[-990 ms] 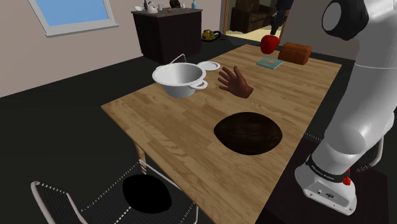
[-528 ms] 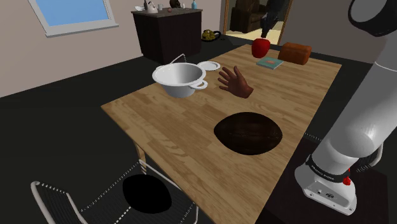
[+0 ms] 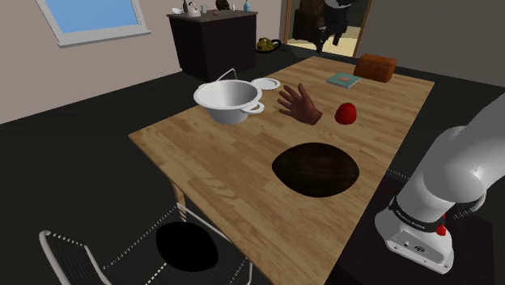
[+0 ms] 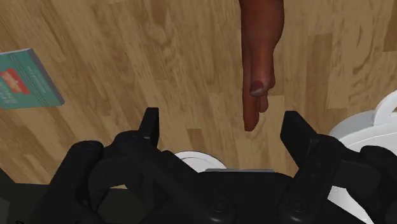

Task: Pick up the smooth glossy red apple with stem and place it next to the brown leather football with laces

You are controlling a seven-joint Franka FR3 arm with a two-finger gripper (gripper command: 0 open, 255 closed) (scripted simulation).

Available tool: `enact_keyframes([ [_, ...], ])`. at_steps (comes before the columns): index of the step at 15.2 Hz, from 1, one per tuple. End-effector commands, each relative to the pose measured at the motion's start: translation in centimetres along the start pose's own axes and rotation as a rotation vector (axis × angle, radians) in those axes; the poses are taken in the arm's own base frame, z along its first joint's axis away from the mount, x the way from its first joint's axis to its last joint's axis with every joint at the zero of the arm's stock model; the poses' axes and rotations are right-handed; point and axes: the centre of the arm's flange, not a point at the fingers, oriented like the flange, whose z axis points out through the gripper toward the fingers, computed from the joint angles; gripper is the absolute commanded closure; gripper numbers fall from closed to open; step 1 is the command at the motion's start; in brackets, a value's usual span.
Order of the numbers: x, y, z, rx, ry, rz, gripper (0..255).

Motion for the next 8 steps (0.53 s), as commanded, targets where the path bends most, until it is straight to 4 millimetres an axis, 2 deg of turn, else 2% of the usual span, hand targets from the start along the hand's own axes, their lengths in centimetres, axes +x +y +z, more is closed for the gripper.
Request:
enact_keyframes([
  [1, -2.4, -6.2, 0.7, -0.26, 0.14, 0.004, 0],
  [2, -2.9, -7.6, 1.2, -0.315, 0.166, 0.005, 0],
  [8, -2.4, -6.6, 4.2, -0.315, 0.166, 0.005, 0],
])
